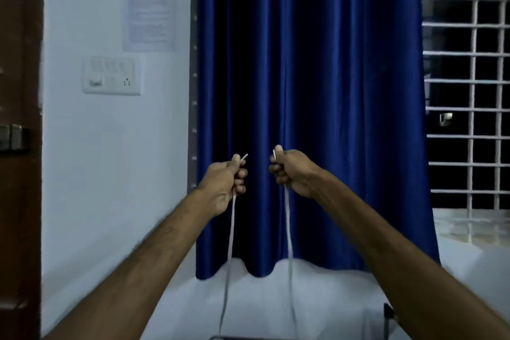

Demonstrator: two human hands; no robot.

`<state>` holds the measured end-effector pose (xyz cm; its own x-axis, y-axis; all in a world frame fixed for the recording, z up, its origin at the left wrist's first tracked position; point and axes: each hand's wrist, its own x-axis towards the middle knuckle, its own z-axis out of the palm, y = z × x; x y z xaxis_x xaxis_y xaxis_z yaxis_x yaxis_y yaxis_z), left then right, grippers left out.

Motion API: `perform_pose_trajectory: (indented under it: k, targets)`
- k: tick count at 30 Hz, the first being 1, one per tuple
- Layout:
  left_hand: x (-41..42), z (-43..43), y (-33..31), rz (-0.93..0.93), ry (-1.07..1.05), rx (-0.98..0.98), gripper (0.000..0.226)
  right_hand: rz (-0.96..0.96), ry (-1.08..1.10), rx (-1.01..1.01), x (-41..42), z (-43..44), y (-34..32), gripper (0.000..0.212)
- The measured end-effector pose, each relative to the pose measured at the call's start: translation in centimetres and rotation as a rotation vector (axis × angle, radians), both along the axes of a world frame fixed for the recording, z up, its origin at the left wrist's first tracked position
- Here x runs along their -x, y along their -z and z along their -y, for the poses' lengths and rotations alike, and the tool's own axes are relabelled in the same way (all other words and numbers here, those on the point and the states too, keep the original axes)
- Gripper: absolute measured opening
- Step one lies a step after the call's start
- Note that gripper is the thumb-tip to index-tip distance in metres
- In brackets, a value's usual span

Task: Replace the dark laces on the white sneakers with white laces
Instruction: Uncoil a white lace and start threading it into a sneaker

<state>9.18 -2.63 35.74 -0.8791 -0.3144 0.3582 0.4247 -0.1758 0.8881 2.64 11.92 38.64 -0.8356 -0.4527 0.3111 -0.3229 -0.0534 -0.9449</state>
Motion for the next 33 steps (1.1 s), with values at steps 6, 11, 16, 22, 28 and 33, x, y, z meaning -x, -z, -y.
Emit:
perform_pose_trajectory:
  k: [6,11,16,22,28,33]
  targets:
    - [-1.3,-0.9,-6.9,-0.161,0.009,-0.011,0.02,-0.081,0.02,0.367,-0.7,0.2,-4.9,0.018]
    - [-1.6,-1.5,-9.2,-0.171,-0.066,0.19,0.02,-0.073,0.021,0.44,-1.1,0.0,-4.8,0.017]
    - [-1.8,-2.4,-9.2,-0.139,-0.112,0.35,0.033,-0.11,0.052,0.231,-1.8,-0.8,-5.1,0.025]
    - [-1.7,-2.9,-7.0,-0.081,-0.135,0.233,0.027,-0.249,0.207,0.11,-2.6,-1.3,-4.6,0.023]
    - [-0.5,-1.1,5.3,0.135,-0.264,0.41,0.019,-0.566,0.33,-0.792,0.8,-3.1,7.8,0.009]
    - [0.4,-1.7,20.3,0.37,-0.207,0.516,0.018,-0.409,0.155,-1.235,2.6,-2.7,23.5,0.027]
